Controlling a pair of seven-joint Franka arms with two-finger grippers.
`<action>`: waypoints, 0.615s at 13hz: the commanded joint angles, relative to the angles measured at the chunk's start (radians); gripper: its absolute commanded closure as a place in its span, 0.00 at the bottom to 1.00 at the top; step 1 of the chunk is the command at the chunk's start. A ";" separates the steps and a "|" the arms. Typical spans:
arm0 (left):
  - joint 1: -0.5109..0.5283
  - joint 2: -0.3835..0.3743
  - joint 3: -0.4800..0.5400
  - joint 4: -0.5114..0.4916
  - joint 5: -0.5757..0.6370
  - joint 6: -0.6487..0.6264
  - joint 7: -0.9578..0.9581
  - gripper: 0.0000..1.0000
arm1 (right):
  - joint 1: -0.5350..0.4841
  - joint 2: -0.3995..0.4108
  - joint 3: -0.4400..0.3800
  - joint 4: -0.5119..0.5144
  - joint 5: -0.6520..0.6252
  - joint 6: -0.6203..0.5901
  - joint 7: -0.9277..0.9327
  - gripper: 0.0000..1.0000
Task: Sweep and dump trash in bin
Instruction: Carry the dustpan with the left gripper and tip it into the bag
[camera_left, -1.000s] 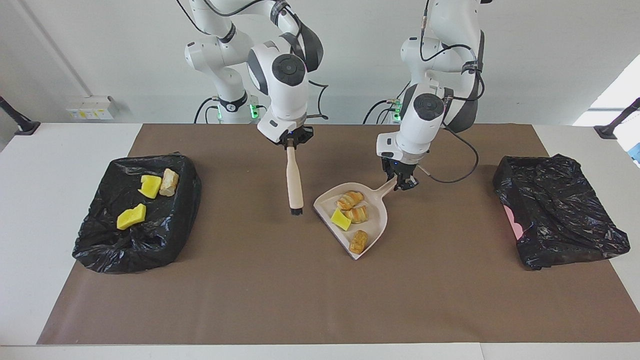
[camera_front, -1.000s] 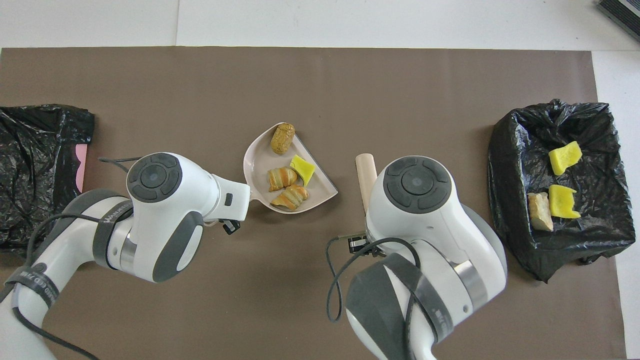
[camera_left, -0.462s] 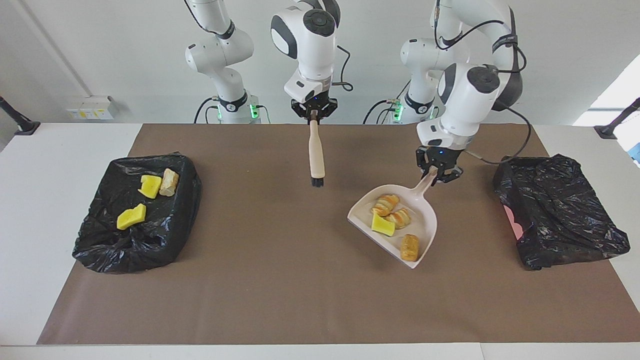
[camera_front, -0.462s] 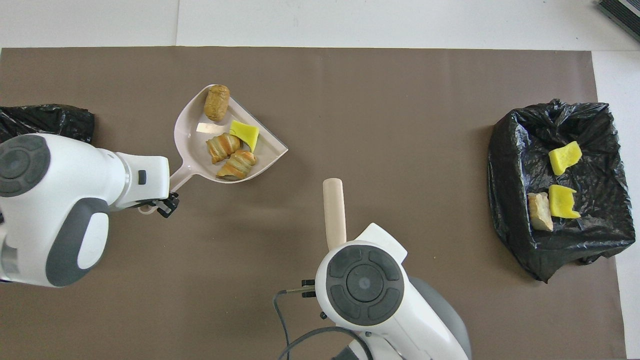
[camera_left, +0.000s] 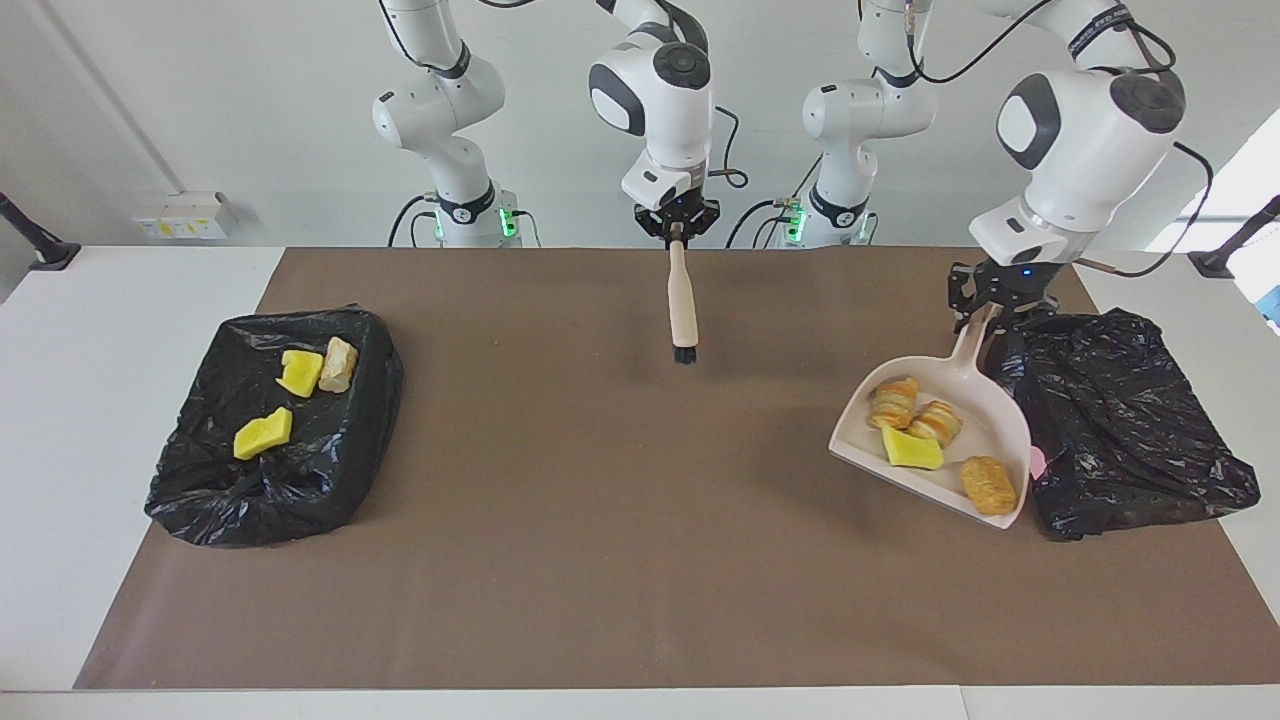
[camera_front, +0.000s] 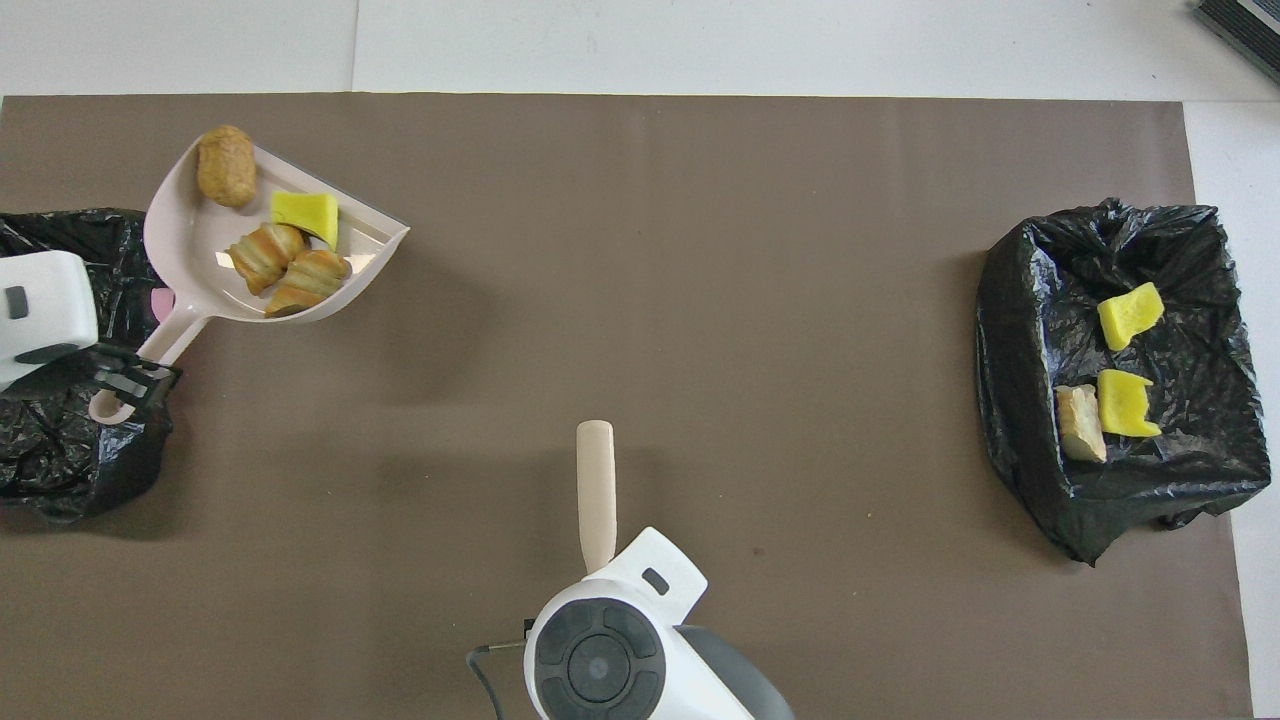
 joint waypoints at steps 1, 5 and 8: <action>0.125 0.008 -0.010 0.069 -0.067 -0.032 0.011 1.00 | 0.028 -0.006 0.001 -0.064 0.001 0.063 0.046 1.00; 0.349 0.006 -0.009 0.080 -0.083 -0.023 0.220 1.00 | 0.079 -0.019 0.001 -0.151 -0.003 0.142 0.092 1.00; 0.376 0.012 0.063 0.080 -0.041 0.000 0.317 1.00 | 0.108 -0.017 0.001 -0.194 -0.031 0.196 0.118 1.00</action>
